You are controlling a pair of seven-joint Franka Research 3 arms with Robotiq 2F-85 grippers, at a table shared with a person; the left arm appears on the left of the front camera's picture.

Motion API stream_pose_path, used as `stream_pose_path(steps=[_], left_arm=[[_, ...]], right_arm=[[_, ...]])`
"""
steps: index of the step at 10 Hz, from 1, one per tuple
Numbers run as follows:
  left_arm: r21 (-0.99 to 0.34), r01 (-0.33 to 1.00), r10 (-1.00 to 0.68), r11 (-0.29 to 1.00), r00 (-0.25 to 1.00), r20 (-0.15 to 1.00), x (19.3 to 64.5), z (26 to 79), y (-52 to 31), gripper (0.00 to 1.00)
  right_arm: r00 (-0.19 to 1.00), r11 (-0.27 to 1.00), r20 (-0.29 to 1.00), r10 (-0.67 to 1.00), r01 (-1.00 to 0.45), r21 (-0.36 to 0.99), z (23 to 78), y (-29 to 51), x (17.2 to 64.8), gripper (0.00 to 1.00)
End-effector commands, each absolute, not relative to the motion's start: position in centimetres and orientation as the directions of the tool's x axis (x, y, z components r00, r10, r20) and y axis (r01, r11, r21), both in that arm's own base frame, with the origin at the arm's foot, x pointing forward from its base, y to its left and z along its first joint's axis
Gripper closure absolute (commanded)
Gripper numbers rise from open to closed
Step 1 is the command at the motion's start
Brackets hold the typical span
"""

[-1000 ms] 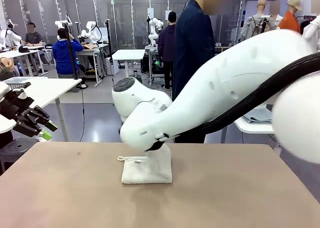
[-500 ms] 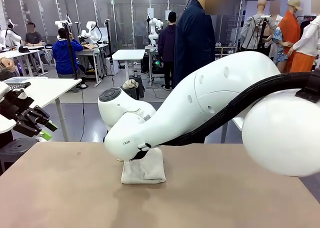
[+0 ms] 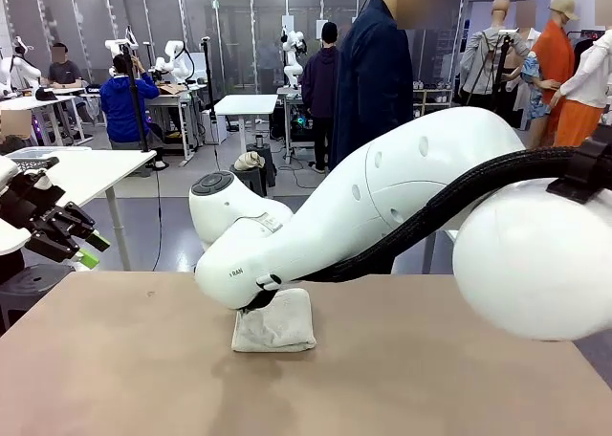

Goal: Fold the towels and place them in the basket.
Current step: When a person lays out a Towel with hook on the table, fold it in half twice.

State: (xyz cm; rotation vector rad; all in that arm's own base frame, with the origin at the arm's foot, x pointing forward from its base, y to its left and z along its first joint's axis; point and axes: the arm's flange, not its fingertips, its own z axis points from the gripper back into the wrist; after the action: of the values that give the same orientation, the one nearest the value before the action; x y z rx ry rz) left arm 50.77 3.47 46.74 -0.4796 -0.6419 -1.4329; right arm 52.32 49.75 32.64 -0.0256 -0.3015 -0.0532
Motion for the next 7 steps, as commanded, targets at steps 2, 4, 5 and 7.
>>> stream_pose_path(steps=[2, 4, 5, 7], left_arm=[[0.080, 0.992, -0.750, 0.093, 0.017, 0.662, 50.6, 46.9, 3.5, 0.40], [0.080, 0.992, -0.750, 0.093, 0.017, 0.662, 50.6, 46.9, 3.5, 0.40], [0.080, 0.992, -0.750, 0.093, 0.017, 0.662, 50.6, 46.9, 3.5, 0.40], [0.080, 0.992, -0.750, 0.093, 0.017, 0.662, 50.6, 46.9, 3.5, 0.40]], right_arm=[[0.936, 0.992, 0.329, -0.125, 0.126, 0.018, 32.8, 50.0, 52.5, 0.73], [0.931, 0.990, 0.339, -0.139, 0.132, 0.043, 33.9, 49.2, 52.3, 0.53], [0.930, 0.990, 0.339, -0.143, 0.129, 0.062, 34.9, 48.2, 52.2, 0.17], [0.946, 0.987, 0.293, -0.137, 0.104, 0.124, 37.7, 45.2, 51.9, 0.00]])
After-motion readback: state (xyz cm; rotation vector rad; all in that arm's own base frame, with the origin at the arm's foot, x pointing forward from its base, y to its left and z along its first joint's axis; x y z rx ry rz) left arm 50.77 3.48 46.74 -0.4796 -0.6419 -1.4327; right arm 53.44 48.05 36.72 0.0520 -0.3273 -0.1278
